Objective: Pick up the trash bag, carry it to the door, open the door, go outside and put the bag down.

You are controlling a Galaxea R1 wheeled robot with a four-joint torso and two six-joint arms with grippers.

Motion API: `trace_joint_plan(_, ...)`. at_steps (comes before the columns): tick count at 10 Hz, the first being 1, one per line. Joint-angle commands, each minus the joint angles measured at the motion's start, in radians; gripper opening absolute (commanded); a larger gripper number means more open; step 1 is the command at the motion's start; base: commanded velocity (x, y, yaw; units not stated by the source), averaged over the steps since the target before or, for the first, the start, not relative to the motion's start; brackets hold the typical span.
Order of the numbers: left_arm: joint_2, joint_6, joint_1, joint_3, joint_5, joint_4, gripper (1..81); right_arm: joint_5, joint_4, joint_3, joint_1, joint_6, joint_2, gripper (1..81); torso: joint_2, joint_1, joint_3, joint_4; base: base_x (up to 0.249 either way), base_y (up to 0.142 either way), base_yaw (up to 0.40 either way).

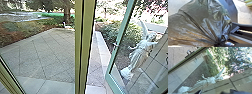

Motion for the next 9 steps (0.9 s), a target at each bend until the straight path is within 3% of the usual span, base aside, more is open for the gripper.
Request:
trace_joint_plan(1,-0.001,0.001,-0.030,0.008,0.061,-0.008,1.0,-0.272,0.118,-0.099,0.140,0.028,-0.047,81.1,0.000,0.000,0.000,0.000,0.000,0.000,0.000)
trace_joint_plan(5,-0.002,0.001,-0.028,0.008,0.061,-0.008,1.0,-0.441,0.422,-0.056,0.115,-0.073,0.057,81.1,0.000,0.000,0.000,0.000,0.000,0.000,0.000)
trace_joint_plan(8,0.001,0.003,-0.028,0.006,0.061,-0.005,1.0,-0.553,0.603,-0.040,0.106,-0.096,0.096,81.1,0.000,0.000,0.000,-0.001,0.000,0.000,0.000)
trace_joint_plan(9,0.001,0.003,-0.028,0.006,0.061,-0.005,1.0,-0.596,0.691,-0.025,0.100,-0.141,0.099,81.1,0.000,0.000,0.000,-0.002,0.000,0.000,0.000)
